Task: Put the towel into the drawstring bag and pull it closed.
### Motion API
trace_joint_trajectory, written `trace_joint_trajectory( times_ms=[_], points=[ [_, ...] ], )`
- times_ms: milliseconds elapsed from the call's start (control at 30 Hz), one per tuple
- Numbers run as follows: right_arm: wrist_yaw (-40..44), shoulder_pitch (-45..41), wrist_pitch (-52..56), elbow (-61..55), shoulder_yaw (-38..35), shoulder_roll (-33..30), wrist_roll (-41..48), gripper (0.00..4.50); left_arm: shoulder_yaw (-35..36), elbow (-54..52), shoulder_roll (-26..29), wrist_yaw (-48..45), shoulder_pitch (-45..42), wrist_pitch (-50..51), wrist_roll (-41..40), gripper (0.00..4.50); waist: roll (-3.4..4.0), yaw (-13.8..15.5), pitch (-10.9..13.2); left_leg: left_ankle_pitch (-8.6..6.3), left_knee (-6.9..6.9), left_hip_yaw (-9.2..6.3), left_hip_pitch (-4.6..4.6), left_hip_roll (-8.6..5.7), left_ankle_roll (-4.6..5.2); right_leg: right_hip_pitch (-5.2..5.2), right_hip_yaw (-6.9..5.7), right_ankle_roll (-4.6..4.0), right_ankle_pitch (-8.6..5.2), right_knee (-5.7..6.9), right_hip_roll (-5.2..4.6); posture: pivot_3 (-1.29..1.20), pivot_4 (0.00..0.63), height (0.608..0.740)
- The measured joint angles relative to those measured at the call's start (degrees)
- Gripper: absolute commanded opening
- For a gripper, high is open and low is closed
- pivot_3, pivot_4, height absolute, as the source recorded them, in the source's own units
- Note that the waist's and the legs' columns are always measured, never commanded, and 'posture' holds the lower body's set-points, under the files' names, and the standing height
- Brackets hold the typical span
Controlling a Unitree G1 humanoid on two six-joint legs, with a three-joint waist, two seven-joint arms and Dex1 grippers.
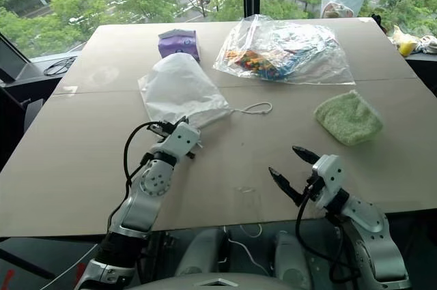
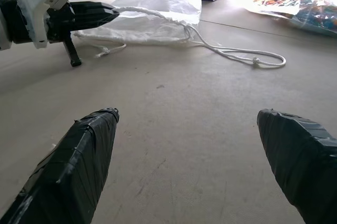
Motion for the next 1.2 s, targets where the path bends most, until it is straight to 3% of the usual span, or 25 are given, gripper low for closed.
trace_joint_trajectory(
  times_ms=[333,633,733,933,1067,1200],
  points=[
    [1.2,-1.0,-0.7,0.0,0.5,0.7,1.2,4.5,3.3,0.4,0.6,3.0,-0.8,0.0,0.0,0.04,-0.34,0.1,0.3,0.09,0.0,0.22,-0.27,-0.16,0.2,-0.07,0.1,0.16,0.17,-0.11,0.11,0.0,0.15,0.74],
    [4.1,-1.4,0.4,-1.4,0.2,-1.7,4.9,4.5,3.2,-0.2,-0.9,-0.5,-3.0,4.1,-1.1,0.04,-0.56,0.2,0.4,-0.02,0.04,0.23,-0.22,-0.13,0.24,-0.08,0.06,0.15,0.08,-0.13,0.02,0.0,0.15,0.74],
    [3.1,-5.4,0.2,1.7,-2.8,-2.9,4.6,4.5,3.4,-2.5,-2.3,-2.5,-5.1,7.8,-2.4,0.04,-0.69,0.1,0.5,-0.12,0.11,0.22,-0.21,-0.11,0.05,-0.08,0.05,0.06,0.05,-0.11,0.01,0.0,0.15,0.74],
    [-2.7,-14.6,-0.6,13.1,-9.6,-8.9,-2.1,4.5,5.0,-6.8,-3.7,-5.9,-10.7,16.3,-4.5,0.04,-0.69,0.1,0.5,0.02,0.16,0.31,-0.2,-0.18,0.27,-0.06,0.12,0.3,0.24,-0.04,0.26,0.0,0.15,0.74],
    [-3.5,-20.8,-8.4,24.8,-6.5,-16.7,-15.1,4.5,7.9,-8.1,-4.8,-8.9,-18.0,26.2,-7.7,0.04,-0.77,0.1,0.6,0.01,0.13,0.52,-0.3,-0.29,0.26,-0.19,0.3,0.33,0.24,-0.05,0.43,0.0,0.15,0.74],
    [-4.7,-24.5,-11.4,32.0,-2.5,-19.8,-22.5,4.5,8.5,-8.9,-4.1,-11.3,-21.2,30.4,-10.2,0.04,-0.8,-0.1,0.6,0.01,0.12,0.86,-0.18,-0.27,0.26,-0.19,0.48,0.35,0.24,-0.05,0.44,0.0,0.15,0.74]
  ],
)
